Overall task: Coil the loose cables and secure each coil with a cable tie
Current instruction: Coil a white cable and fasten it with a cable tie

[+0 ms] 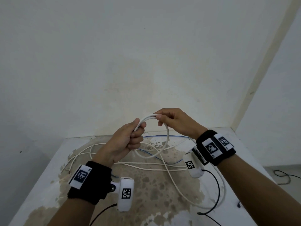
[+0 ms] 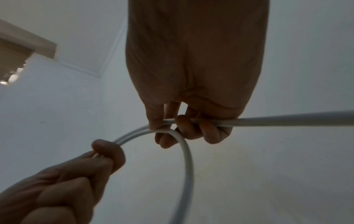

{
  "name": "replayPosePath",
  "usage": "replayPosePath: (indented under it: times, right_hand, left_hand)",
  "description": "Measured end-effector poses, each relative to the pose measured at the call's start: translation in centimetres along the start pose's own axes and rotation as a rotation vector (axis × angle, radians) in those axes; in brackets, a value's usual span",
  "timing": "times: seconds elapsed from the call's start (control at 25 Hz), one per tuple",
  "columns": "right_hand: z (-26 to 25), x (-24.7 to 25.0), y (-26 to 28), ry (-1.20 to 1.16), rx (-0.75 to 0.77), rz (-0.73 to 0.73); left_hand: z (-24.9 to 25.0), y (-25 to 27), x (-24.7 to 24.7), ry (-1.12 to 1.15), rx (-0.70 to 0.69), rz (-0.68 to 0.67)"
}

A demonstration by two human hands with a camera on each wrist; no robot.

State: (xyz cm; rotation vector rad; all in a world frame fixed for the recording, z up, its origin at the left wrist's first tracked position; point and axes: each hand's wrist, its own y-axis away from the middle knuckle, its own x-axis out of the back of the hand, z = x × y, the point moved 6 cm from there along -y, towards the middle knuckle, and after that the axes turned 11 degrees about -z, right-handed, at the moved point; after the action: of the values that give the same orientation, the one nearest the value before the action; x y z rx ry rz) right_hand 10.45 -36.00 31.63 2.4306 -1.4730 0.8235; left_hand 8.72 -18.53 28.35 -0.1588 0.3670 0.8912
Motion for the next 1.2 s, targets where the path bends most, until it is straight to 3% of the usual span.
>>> replayPosePath:
  times: [0.12, 0.24, 0.4, 0.48, 0.6, 0.68, 0.76, 0.92, 1.08, 1.2]
  right_hand:
    - [3.1, 0.7, 1.4, -0.121, -0.082, 0.05]
    - [7.5, 0.3, 3.3, 0.046, -0.213, 0.023]
    - [7.8, -4.3, 3.9, 0.557, -0.31, -0.318]
    - [4.4, -6.8, 3.8, 0.751, -0.256, -0.432]
    - [-2.6, -8.4, 3.6, 0.928, 0.062, -0.388]
    - [-6.5, -7.7, 3.5, 0.841, 0.27, -0.267]
    - [-7.9, -6.0, 3.0, 0.7, 0.363, -0.141]
    - [-5.6, -2.5, 1.0, 0.459, 0.232, -0.013]
    - [-1.1, 0.1, 0.5, 0.251, 0.086, 0.091]
    - [1.4, 0.6, 1.0, 0.082, -0.016, 0.128]
  left_hand:
    - [1.5, 0.6, 2.1, 0.204, -0.186, 0.063]
    - [4.0, 2.1, 6.2, 0.342, -0.363, 0.182]
    - [4.5, 2.1, 8.0, 0.336, -0.413, 0.297]
    - [3.6, 1.1, 6.7, 0.269, -0.35, 0.308]
    - [1.9, -0.3, 4.0, 0.109, -0.223, 0.269]
    - [0.8, -0.7, 2.7, -0.003, -0.177, 0.245]
    - [-0.1, -0.8, 1.5, -0.128, -0.135, 0.22]
    - [-1.1, -0.6, -0.8, -0.258, -0.006, 0.091]
    - [-1.4, -0.2, -0.8, 0.062, 0.067, -0.019]
    - [-1.1, 0.0, -0.4, 0.268, 0.041, -0.063]
